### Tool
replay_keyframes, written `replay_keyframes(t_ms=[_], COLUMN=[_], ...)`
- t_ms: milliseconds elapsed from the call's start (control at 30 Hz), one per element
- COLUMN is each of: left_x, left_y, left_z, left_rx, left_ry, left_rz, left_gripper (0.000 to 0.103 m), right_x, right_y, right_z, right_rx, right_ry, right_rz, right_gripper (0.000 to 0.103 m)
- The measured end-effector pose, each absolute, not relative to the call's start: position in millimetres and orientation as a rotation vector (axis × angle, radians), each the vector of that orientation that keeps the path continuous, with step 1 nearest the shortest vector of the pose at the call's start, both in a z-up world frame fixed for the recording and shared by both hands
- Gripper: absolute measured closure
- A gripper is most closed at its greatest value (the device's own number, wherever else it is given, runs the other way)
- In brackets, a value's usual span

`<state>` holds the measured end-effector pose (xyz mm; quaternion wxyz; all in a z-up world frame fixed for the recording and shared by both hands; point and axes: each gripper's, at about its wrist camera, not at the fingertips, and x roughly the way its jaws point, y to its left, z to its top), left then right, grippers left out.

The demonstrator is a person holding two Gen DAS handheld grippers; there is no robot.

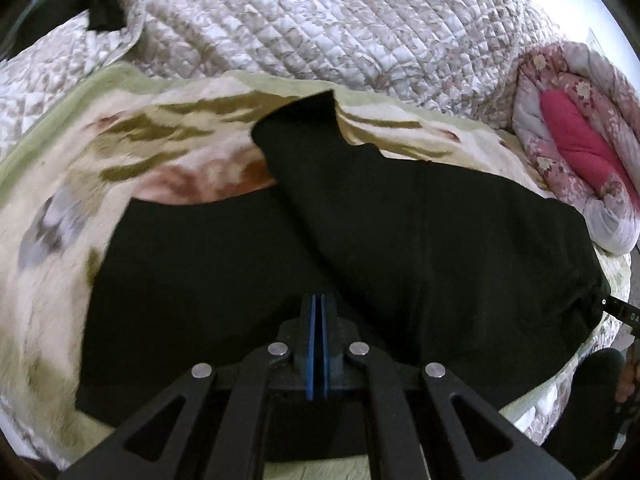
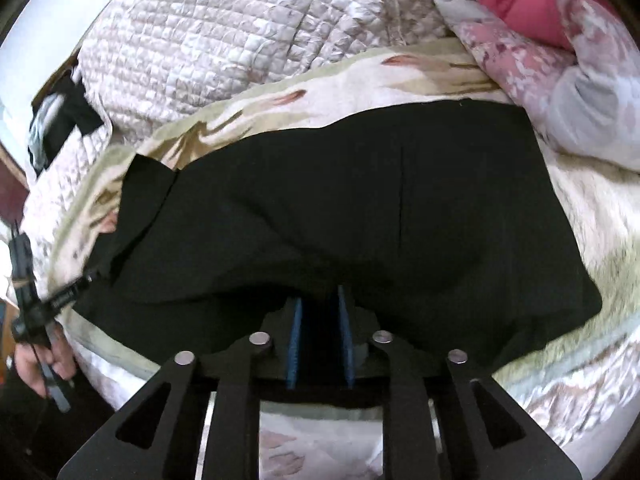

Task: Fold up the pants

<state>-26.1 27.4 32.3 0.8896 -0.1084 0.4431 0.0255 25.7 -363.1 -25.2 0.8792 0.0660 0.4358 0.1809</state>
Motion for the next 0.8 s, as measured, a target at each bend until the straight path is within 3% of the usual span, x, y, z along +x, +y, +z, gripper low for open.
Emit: replay_keyframes(t_ms=[133,200,233,533,800], left_x=[-27,-22,-18,33,45], left_y=[33,28,24,-46,-50], left_z=[52,60,63,36,23], left_rx=[-0.216,-0.208,-0.198,0.021,0.102], left_ry=[0.871,0.846,0.833,0.896,0.883], left_rz=[0.067,0.048,0.037,-0.068,0.005], left_gripper=[0.093,0.062,0.057,0.054,0.057], right_x=[10,9,10,23,8], right_y=[-376,-386,-391,-432,-444], right_z=[-17,-14,-12,-16,-24], right_rx=[0.197,0.247,0.269,0.440,0.523], right_ry=[0.864,0.838,0.830,0.814,0.823], right_rz=[0.367,0.348,0.335,0.218,0.193], right_gripper=[0.057,0.049,0.049,0.049,0.049])
